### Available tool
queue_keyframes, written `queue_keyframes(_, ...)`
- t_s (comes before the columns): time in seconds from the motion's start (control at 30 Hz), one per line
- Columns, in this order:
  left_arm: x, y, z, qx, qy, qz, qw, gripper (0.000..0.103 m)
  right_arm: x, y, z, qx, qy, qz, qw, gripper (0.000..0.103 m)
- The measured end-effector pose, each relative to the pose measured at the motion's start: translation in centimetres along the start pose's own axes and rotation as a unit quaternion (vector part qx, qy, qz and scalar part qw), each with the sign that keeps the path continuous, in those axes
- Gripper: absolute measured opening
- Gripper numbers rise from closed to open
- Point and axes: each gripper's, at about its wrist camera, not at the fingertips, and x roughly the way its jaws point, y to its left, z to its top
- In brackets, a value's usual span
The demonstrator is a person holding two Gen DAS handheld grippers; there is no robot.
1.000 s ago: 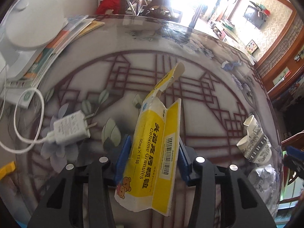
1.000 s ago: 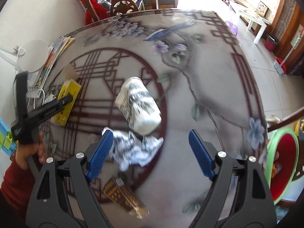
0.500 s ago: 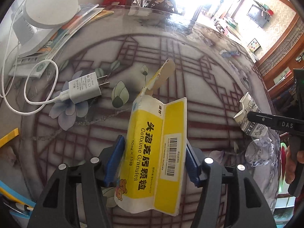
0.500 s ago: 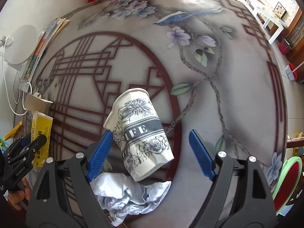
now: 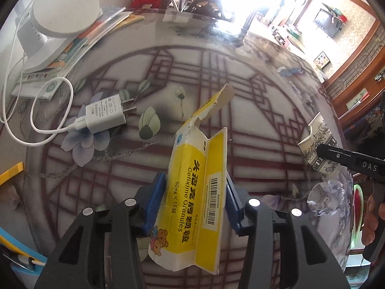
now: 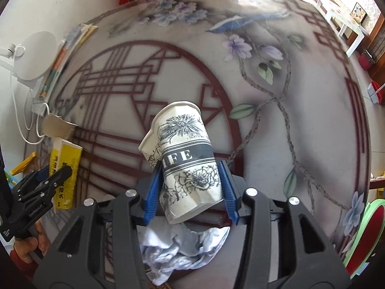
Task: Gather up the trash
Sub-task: 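Carry the yellow box and white paper cup over the red bin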
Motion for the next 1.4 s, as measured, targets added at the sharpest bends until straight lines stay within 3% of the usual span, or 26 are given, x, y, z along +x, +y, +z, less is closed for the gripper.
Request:
queue_keyframes(0.33, -3.4, -3.0, -0.9, 0.031, -0.023, -0.024, 0.9990, 0.044, -8.4, 2.3, -3.4, 0.004, -0.088, 0.021, 0.996, 0.045)
queue_keyframes(0.67, -6.4, -7.1, -3.9, 0.066, -0.028, -0.053, 0.9960, 0.044, -13.2, 1.9, -9.0, 0.028, -0.120, 0.013, 0.992, 0.045)
queue_keyframes(1.1, -9.8, -12.2, -7.1, 0.112, -0.040, -0.082, 0.9896, 0.044, -17.9, -1.5, -17.0, 0.100, -0.157, -0.016, 0.982, 0.045)
queue_keyframes(1.4, -10.7, -15.8, -8.2, 0.141, -0.041, -0.100, 0.9841, 0.044, -19.5, -4.3, -20.3, 0.137, -0.167, -0.038, 0.976, 0.045)
